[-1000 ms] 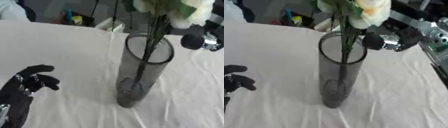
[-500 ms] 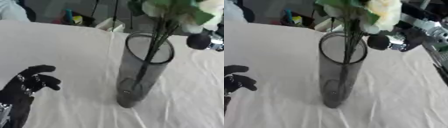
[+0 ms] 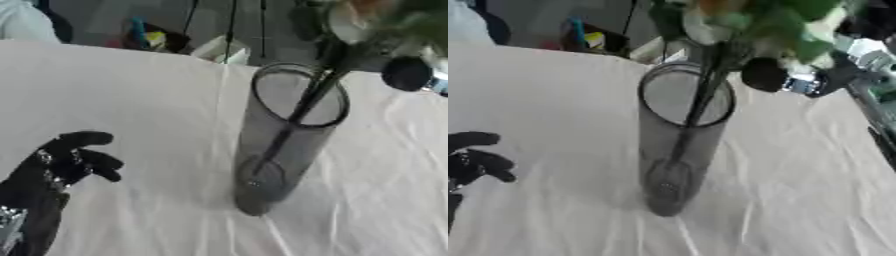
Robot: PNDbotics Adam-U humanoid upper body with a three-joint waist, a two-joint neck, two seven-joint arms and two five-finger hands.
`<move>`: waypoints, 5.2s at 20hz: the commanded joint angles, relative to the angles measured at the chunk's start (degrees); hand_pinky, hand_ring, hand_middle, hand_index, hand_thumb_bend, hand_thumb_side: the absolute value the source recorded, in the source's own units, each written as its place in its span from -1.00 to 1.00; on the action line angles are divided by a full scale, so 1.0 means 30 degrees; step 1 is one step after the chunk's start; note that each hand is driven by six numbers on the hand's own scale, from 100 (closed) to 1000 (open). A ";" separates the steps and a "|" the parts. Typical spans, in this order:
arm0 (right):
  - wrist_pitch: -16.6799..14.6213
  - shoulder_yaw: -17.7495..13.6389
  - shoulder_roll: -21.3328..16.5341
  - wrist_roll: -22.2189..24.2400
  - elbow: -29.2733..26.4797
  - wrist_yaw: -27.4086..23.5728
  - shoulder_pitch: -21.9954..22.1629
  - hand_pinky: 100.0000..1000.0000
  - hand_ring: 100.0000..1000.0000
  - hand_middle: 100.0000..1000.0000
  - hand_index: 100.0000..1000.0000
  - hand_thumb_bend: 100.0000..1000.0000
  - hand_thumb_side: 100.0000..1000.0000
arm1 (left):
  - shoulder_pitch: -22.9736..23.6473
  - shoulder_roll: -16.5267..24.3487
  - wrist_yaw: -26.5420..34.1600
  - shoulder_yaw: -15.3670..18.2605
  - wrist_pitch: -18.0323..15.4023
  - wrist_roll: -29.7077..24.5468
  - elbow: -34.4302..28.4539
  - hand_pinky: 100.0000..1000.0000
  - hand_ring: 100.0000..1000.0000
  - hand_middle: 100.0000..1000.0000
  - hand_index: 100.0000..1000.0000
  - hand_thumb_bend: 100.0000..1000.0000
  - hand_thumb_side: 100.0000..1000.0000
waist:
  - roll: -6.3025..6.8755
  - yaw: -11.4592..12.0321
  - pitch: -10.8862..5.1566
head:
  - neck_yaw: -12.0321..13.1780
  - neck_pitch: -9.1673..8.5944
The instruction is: Arrange flowers into the vase.
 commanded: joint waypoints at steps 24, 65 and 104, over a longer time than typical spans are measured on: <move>0.0014 -0.0865 -0.0767 -0.1216 -0.0073 0.0558 -0.0428 0.26 0.08 0.02 -0.28 0.08 1.00 | -0.0177 0.0013 -0.0147 -0.0128 0.0092 -0.0411 -0.0347 0.05 0.23 0.46 0.65 -0.98 1.00 | 0.0014 0.0011 -0.0239 | 0.0061 -0.0169; -0.0958 -0.1318 -0.1056 0.0303 -0.0395 0.2936 -0.0278 -0.12 -0.31 -0.38 -0.03 -0.09 0.99 | -0.0186 -0.0007 -0.0293 -0.0170 0.0035 -0.0847 -0.0347 0.05 0.24 0.47 0.64 -0.98 1.00 | 0.0167 0.0111 -0.0212 | 0.0125 -0.0119; -0.0631 -0.5349 0.3725 -1.8983 -0.2385 -0.2717 0.3694 0.23 0.09 -0.01 0.19 -1.00 1.00 | -0.0256 -0.0145 -0.0228 0.0231 -0.0482 -0.0021 -0.0347 0.05 0.25 0.48 0.64 -0.98 1.00 | 0.0920 -0.0353 -0.0050 | 0.1205 0.0348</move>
